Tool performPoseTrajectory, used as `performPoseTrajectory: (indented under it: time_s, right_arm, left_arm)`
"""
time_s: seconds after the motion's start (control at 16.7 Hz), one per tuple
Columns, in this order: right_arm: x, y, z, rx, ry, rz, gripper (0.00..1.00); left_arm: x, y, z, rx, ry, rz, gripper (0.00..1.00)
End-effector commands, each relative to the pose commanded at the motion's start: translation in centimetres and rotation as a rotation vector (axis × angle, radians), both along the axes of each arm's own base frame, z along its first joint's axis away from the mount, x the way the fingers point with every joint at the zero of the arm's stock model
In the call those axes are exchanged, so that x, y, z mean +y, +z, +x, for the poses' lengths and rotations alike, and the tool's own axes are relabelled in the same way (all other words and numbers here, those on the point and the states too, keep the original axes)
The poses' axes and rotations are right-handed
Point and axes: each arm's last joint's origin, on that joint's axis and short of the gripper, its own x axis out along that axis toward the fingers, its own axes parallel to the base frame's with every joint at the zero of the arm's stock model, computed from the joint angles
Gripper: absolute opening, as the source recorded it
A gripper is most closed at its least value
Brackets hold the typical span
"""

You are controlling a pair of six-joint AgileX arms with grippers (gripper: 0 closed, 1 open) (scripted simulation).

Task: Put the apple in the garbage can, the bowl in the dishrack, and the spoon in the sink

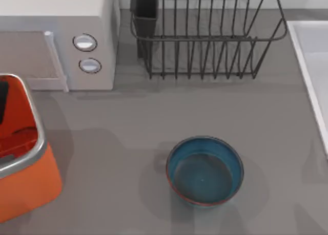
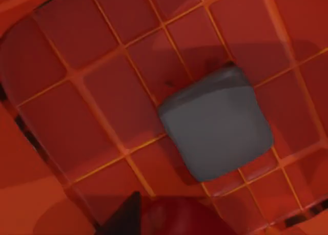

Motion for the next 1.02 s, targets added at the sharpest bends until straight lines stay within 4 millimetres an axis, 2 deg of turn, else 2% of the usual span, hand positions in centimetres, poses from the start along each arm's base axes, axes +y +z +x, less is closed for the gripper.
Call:
performPoseTrajectory:
  time_s: [0.24, 0.42, 0.6, 0.78, 1.02]
  right_arm:
    - [0.0, 0.0, 0.0, 0.0, 0.0, 0.0, 1.0]
    - [0.0, 0.0, 0.0, 0.0, 0.0, 0.0, 1.0]
    - [0.0, 0.0, 0.0, 0.0, 0.0, 0.0, 1.0]
    - [0.0, 0.0, 0.0, 0.0, 0.0, 0.0, 1.0]
    - [0.0, 0.0, 0.0, 0.0, 0.0, 0.0, 1.0]
  left_arm:
    - [-0.1, 1.1, -1.9, -0.129, -0.126, 0.015, 1.0]
    - [-0.2, 1.9, -4.4, -0.293, -0.287, 0.06, 1.0]
    - [-0.2, 2.0, -7.5, -0.473, -0.479, 0.154, 1.0]
    - [-0.3, 1.2, -10.9, -0.664, -0.694, 0.314, 1.0]
    - [-0.4, -0.8, -14.6, -0.91, -0.951, 0.637, 1.0]
